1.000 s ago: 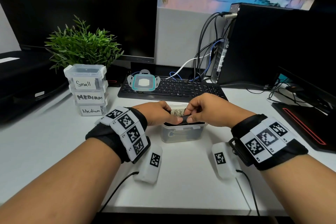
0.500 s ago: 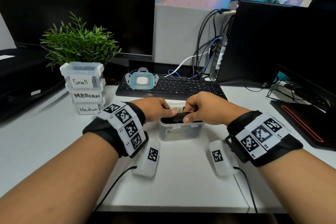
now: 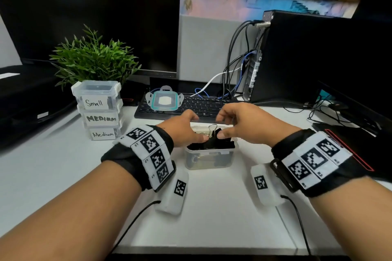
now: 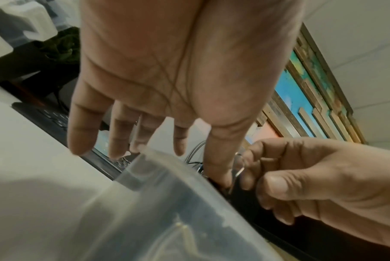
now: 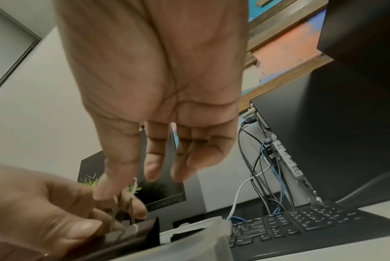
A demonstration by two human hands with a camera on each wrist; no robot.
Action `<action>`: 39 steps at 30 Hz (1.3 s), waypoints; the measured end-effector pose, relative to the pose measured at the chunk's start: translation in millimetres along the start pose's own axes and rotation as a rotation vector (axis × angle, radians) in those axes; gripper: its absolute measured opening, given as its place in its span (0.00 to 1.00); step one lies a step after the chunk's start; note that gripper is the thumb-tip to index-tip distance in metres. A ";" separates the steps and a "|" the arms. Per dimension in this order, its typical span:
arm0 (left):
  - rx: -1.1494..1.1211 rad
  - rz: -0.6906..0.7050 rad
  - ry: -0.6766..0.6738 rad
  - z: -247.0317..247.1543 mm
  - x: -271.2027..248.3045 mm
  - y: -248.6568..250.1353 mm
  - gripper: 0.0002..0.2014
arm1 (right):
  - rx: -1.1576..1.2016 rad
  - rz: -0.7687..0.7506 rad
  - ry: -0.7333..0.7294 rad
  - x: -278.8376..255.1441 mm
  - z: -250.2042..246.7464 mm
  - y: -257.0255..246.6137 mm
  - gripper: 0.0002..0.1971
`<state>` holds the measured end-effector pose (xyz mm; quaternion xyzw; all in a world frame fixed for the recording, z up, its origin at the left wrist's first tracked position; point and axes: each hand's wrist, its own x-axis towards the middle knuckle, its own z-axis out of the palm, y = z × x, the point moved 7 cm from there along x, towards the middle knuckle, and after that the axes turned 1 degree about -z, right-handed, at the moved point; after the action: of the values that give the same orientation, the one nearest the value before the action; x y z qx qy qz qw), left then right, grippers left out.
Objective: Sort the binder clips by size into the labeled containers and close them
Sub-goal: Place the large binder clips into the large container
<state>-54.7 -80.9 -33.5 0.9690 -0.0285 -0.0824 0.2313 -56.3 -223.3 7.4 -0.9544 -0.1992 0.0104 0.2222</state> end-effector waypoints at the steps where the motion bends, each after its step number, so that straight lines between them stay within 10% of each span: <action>1: 0.004 0.028 0.000 -0.8 0.0 3.6 0.29 | 0.019 -0.027 -0.008 2.8 1.7 -3.1 0.13; 5: -0.003 0.072 -0.030 4.4 -2.1 10.1 0.22 | 0.011 -0.051 -0.025 11.0 12.9 -10.1 0.01; 18: -0.005 0.048 -0.033 1.5 0.1 8.8 0.32 | 0.031 0.102 0.085 32.0 25.4 -2.6 0.08; 29: 0.050 0.055 -0.061 2.7 -1.4 5.9 0.33 | -0.235 0.100 -0.124 37.2 43.1 -10.9 0.09; 39: 0.223 0.069 -0.146 -1.3 -6.6 11.5 0.25 | -0.005 0.020 -0.332 24.2 32.4 4.0 0.08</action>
<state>-61.2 -89.9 -26.2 0.9786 -0.0875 -0.1410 0.1219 -36.0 -203.7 -21.8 -0.9420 -0.2236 0.1698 0.1840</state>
